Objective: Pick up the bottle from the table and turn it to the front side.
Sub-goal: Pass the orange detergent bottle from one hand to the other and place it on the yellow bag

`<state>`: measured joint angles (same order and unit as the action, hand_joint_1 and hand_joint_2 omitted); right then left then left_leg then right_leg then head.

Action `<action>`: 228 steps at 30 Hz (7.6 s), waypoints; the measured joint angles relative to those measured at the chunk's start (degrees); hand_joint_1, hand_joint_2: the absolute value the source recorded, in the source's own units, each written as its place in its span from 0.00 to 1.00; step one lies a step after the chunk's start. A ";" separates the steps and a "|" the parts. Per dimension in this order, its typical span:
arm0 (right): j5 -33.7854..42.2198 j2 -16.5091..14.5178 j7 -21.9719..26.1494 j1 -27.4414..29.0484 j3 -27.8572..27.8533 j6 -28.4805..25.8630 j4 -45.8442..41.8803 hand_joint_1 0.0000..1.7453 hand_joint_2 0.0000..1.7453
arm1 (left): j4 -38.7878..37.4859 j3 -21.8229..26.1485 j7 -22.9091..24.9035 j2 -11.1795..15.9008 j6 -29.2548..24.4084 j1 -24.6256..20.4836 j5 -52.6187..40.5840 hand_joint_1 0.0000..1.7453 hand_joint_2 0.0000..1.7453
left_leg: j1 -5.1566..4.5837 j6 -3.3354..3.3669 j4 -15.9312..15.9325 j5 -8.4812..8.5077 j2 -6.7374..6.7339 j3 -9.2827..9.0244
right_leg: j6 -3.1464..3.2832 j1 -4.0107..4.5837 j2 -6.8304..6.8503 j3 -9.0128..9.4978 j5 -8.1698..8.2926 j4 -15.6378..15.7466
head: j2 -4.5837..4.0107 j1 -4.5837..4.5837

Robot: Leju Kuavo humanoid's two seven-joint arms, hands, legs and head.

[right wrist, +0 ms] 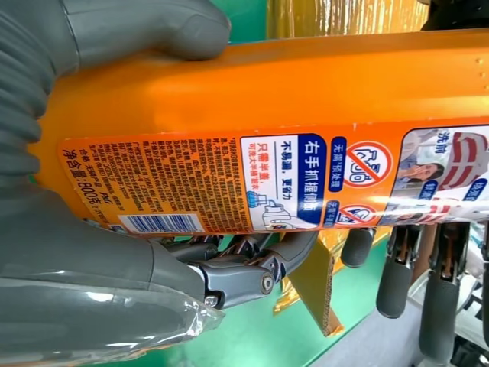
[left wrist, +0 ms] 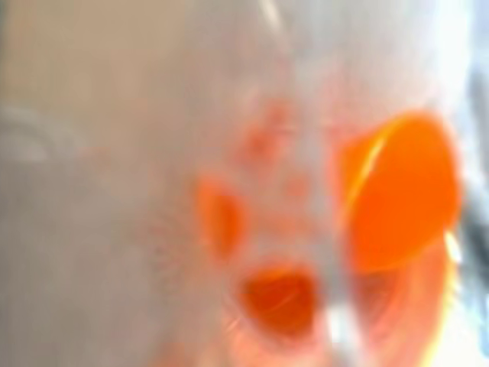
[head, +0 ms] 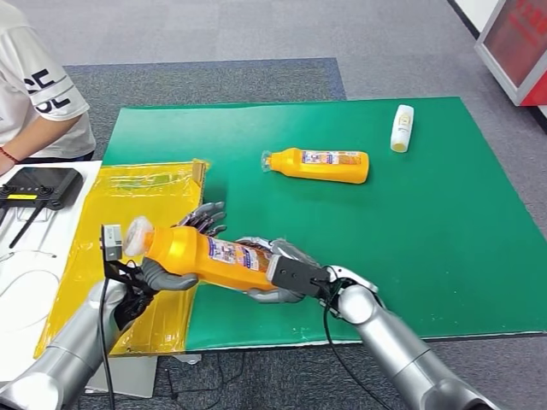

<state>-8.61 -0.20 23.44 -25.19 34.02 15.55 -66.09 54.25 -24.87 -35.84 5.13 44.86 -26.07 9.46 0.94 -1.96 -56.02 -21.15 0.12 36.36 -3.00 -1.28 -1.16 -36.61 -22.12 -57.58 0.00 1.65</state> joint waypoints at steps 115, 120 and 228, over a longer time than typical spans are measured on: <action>0.49 -5.16 -4.02 -0.81 -9.65 -6.61 5.66 0.00 1.00 | -17.88 -50.71 33.09 0.30 -4.36 -40.15 -24.51 1.00 1.00 | 0.02 -0.12 -0.01 0.28 -0.05 0.19 | 0.17 0.01 -0.12 -0.24 0.36 -0.01 | 0.00 0.01; 0.78 -5.28 -4.44 -1.00 -9.65 -7.06 5.66 0.00 1.00 | -22.24 -50.86 34.02 -2.12 -5.33 -39.96 -24.65 1.00 1.00 | 0.01 -0.11 -0.01 0.27 -0.04 0.19 | 0.17 0.01 -0.12 -0.23 0.36 -0.01 | -0.01 0.00; 12.33 -2.14 3.27 21.70 -22.22 -6.45 -23.55 0.00 1.00 | 27.02 10.21 5.11 -0.02 -25.45 20.89 -13.28 0.00 1.00 | 0.00 -0.07 0.03 -0.23 -0.17 0.01 | 0.08 0.00 -0.21 -0.12 -0.12 0.01 | 0.00 0.00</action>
<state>3.72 -2.34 26.71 -3.49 11.80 9.09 -89.64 81.26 -14.67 -30.73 5.11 19.40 -5.18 -3.82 0.94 -2.03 -55.99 -21.39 -0.06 36.37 -2.92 -1.28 -1.37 -36.73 -22.24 -57.57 0.00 1.65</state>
